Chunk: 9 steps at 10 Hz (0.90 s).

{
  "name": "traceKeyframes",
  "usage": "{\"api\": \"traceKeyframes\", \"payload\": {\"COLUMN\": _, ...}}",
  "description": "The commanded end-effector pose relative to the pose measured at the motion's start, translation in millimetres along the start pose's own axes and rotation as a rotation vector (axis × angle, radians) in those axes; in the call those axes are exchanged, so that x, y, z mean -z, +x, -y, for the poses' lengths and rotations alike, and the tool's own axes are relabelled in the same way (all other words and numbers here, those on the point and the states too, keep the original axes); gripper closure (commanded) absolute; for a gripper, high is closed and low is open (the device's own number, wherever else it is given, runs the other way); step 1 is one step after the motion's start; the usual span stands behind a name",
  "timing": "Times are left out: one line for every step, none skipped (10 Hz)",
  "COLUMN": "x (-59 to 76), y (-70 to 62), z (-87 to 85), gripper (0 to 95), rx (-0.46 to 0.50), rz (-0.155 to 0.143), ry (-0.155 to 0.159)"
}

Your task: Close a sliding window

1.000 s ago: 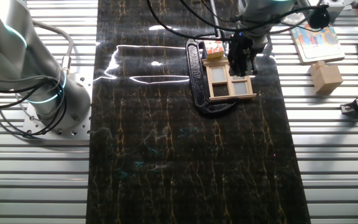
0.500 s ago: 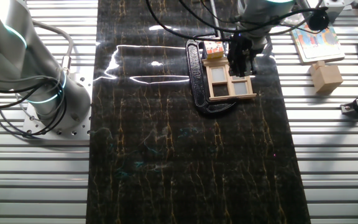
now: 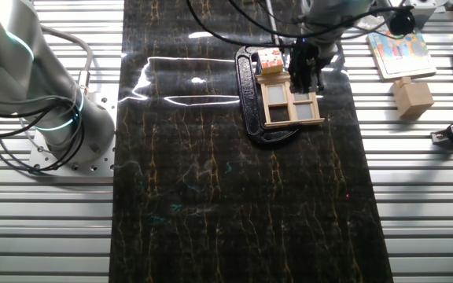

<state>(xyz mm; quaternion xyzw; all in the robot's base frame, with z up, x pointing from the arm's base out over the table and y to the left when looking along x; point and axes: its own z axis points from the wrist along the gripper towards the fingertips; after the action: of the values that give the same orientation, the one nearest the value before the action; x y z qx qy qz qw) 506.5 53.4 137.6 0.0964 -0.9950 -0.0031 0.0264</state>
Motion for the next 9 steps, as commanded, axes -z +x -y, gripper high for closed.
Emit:
{"api": "traceKeyframes", "payload": {"x": -7.2, "y": 2.1, "z": -8.6, "gripper": 95.0, "rx": -0.009, "rz": 0.007, "ry": 0.002}}
{"api": "traceKeyframes", "payload": {"x": -13.7, "y": 2.2, "z": -14.7, "gripper": 95.0, "rx": -0.009, "rz": 0.011, "ry": 0.002}}
{"api": "traceKeyframes", "payload": {"x": -18.0, "y": 2.0, "z": -18.5, "gripper": 95.0, "rx": -0.010, "rz": 0.008, "ry": 0.003}}
{"api": "traceKeyframes", "payload": {"x": -23.8, "y": 2.9, "z": -23.7, "gripper": 95.0, "rx": -0.011, "rz": 0.008, "ry": 0.003}}
{"api": "traceKeyframes", "payload": {"x": -29.1, "y": 4.5, "z": -28.3, "gripper": 95.0, "rx": -0.014, "rz": 0.011, "ry": 0.003}}
{"api": "traceKeyframes", "payload": {"x": -33.3, "y": 5.5, "z": -32.5, "gripper": 95.0, "rx": -0.016, "rz": 0.014, "ry": 0.003}}
{"api": "traceKeyframes", "payload": {"x": -38.7, "y": 6.4, "z": -37.6, "gripper": 95.0, "rx": -0.019, "rz": 0.013, "ry": 0.002}}
{"api": "traceKeyframes", "payload": {"x": -43.4, "y": 7.2, "z": -40.9, "gripper": 95.0, "rx": -0.020, "rz": 0.013, "ry": 0.002}}
{"api": "traceKeyframes", "payload": {"x": -47.2, "y": 7.7, "z": -42.1, "gripper": 95.0, "rx": -0.019, "rz": 0.014, "ry": 0.002}}
